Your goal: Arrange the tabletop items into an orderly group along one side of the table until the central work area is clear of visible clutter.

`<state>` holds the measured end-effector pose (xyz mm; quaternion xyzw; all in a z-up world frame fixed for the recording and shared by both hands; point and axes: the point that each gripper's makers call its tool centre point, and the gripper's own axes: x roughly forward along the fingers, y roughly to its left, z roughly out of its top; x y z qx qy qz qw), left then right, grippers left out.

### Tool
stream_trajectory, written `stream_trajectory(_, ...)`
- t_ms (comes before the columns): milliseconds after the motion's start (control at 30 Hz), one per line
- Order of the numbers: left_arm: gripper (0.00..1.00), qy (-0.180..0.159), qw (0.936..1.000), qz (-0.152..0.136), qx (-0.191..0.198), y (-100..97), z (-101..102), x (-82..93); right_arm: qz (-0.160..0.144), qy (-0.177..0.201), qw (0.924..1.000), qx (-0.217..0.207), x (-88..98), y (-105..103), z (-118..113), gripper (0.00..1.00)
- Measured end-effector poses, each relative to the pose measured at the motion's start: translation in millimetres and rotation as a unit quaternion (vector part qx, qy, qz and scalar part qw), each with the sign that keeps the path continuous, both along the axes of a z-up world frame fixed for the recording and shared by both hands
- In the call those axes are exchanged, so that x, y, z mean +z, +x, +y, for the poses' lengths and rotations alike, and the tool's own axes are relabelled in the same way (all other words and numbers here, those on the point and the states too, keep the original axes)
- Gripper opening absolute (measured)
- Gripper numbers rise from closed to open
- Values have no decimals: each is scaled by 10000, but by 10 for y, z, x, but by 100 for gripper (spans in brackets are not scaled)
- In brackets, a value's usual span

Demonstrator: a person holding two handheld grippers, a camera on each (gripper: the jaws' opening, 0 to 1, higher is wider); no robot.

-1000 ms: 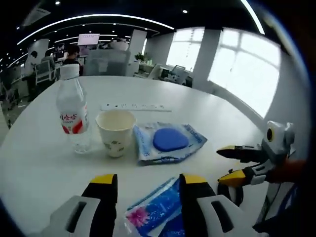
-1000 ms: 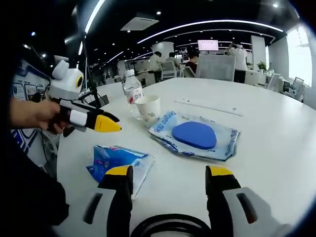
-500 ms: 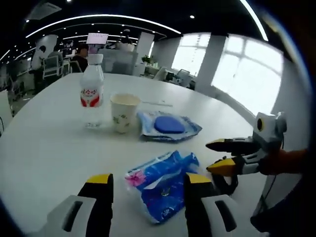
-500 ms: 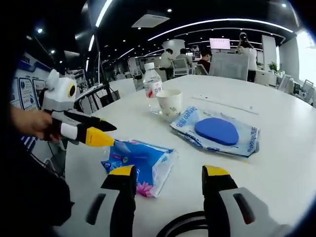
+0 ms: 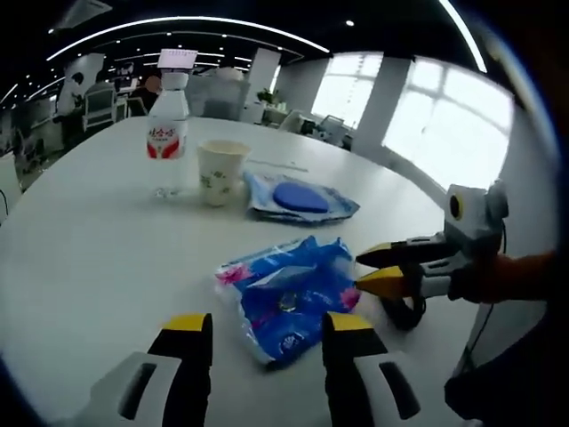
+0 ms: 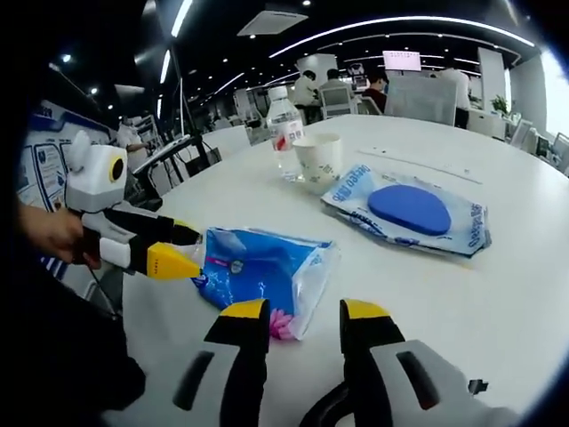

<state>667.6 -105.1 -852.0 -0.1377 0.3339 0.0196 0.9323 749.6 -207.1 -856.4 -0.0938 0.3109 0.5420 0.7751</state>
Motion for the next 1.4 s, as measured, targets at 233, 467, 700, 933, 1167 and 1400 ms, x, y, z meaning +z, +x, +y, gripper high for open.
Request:
stream_trajectory(233, 33, -201, 9996, 185, 77, -63, -8, -94, 285, -11, 9996, -31, -56, -85, 29, 14)
stream_trajectory(467, 15, -158, 9995, 257, -64, -57, -19, -147, 402, -91, 9990, -181, -97, -65, 3, 3)
stream_trajectory(700, 5, -191, 9993, 327, -48, -58, 17, -148, 557, -6, 9981, -259, -68, -33, -7, 0)
stream_trajectory(933, 1, -204, 9996, 217, -16, -28, 33, -47, 442, 49, 9987, -268, -17, -33, -17, 0)
stream_trajectory(1167, 0, -142, 9998, 63, -80, 80, 63, 42, 235, 182, 9988, -393, 200, -9, -31, 0)
stream_trajectory(1400, 0, -160, 9997, -28, -191, 222, 32, 223, 75, 262, 9983, -514, 393, 94, -60, 0)
